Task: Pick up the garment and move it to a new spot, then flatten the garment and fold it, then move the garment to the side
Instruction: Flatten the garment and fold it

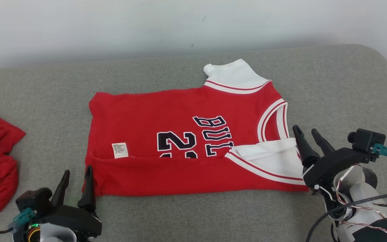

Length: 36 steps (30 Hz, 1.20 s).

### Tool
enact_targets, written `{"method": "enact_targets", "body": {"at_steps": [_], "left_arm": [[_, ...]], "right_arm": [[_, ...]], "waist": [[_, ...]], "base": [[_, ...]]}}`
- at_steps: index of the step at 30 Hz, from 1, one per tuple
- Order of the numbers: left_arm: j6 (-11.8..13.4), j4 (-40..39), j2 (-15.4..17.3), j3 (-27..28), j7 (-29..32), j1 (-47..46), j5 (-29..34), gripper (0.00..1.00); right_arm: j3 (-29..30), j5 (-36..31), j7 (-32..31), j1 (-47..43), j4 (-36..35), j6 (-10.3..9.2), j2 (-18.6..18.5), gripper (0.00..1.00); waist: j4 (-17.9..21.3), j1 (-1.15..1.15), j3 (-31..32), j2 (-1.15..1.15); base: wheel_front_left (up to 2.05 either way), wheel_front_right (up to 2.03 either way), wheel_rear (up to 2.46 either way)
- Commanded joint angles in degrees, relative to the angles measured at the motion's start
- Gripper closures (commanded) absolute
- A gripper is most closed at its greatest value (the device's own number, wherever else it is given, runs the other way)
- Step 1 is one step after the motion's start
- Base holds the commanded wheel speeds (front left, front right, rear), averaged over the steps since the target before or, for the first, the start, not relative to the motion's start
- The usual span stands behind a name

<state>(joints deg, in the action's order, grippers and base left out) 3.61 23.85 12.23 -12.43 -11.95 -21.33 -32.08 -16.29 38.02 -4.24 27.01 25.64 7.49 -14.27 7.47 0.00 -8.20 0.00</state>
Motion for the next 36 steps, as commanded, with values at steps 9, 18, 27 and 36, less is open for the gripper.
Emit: {"method": "enact_targets", "body": {"at_steps": [9, 18, 27, 36], "left_arm": [[0.93, -2.85, -1.22, -1.21, -2.55, 5.38, 2.28, 0.0], [2.77, -3.47, -0.48, -4.14, -2.89, 6.59, 7.02, 0.0], [5.58, 0.26, 1.07, -6.14, -2.93, 3.59, 12.03, 0.0], [7.22, 4.01, 1.88, -4.71, -3.21, 1.33, 12.06, 0.0]], "right_arm": [[-2.68, -2.15, 6.89, -6.99, -4.18, 0.01, -5.05, 0.0], [-2.33, -6.27, 5.48, -12.41, -6.42, 0.01, -5.44, 0.0], [-1.94, -8.12, 4.19, -13.42, -6.72, 0.01, -3.92, 0.0], [-3.19, -10.87, 3.47, -12.5, -5.42, 0.01, -3.51, 0.0]], "waist": [[-1.0, 0.0, 1.75, 0.0], [-0.59, 0.0, 0.87, 0.0], [0.25, 0.0, -0.84, 0.0], [0.79, 0.0, -2.07, 0.0]], "base": [[0.0, 0.0, 0.0], [0.0, 0.0, 0.0], [0.0, 0.0, 0.0], [0.0, 0.0, 0.0]]}}
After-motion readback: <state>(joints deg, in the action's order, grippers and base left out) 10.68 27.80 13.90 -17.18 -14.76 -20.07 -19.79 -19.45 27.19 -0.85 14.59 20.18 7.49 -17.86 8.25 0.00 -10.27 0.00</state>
